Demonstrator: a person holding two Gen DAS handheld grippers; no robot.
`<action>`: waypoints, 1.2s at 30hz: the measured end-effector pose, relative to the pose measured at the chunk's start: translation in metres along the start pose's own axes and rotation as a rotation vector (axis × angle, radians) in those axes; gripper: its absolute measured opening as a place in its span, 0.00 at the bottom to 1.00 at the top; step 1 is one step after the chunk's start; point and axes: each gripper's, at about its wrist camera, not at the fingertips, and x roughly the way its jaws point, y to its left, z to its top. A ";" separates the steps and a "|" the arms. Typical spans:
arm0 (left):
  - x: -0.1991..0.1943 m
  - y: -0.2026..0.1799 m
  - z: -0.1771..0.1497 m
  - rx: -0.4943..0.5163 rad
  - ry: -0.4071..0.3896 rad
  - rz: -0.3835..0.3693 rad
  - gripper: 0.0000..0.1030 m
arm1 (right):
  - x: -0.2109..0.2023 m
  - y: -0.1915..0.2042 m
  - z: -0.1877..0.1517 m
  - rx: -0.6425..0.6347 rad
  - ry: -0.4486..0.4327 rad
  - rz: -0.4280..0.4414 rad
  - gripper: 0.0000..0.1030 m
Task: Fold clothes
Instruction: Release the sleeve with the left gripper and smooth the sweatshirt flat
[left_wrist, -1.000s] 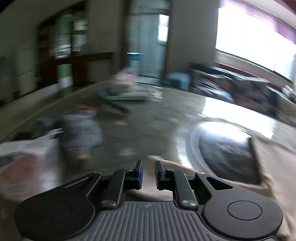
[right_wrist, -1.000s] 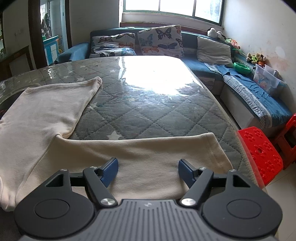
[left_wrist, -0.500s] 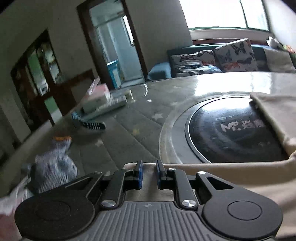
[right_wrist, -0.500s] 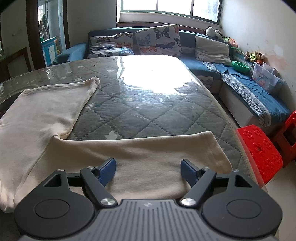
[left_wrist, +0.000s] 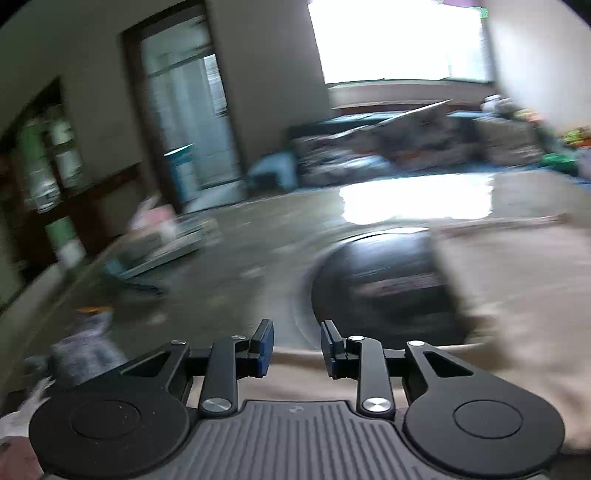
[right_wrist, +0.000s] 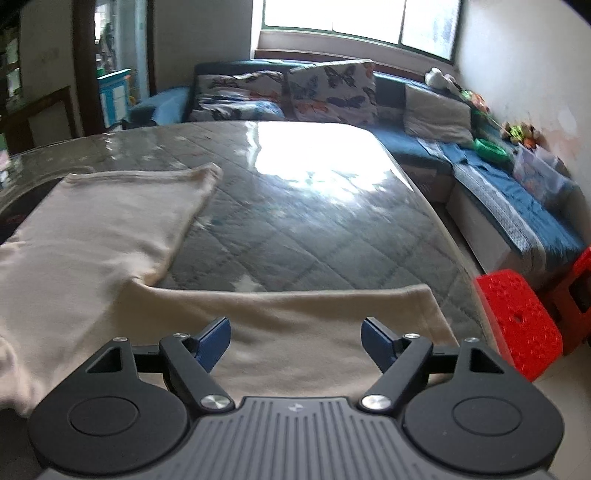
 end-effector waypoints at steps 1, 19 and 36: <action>-0.006 -0.010 0.000 -0.002 0.001 -0.062 0.30 | -0.003 0.005 0.002 -0.017 -0.006 0.017 0.78; -0.033 -0.080 -0.044 0.118 0.086 -0.397 0.29 | -0.011 0.145 0.007 -0.388 -0.029 0.339 0.77; -0.049 -0.110 -0.014 0.152 0.005 -0.463 0.29 | -0.028 0.158 -0.012 -0.458 -0.039 0.379 0.76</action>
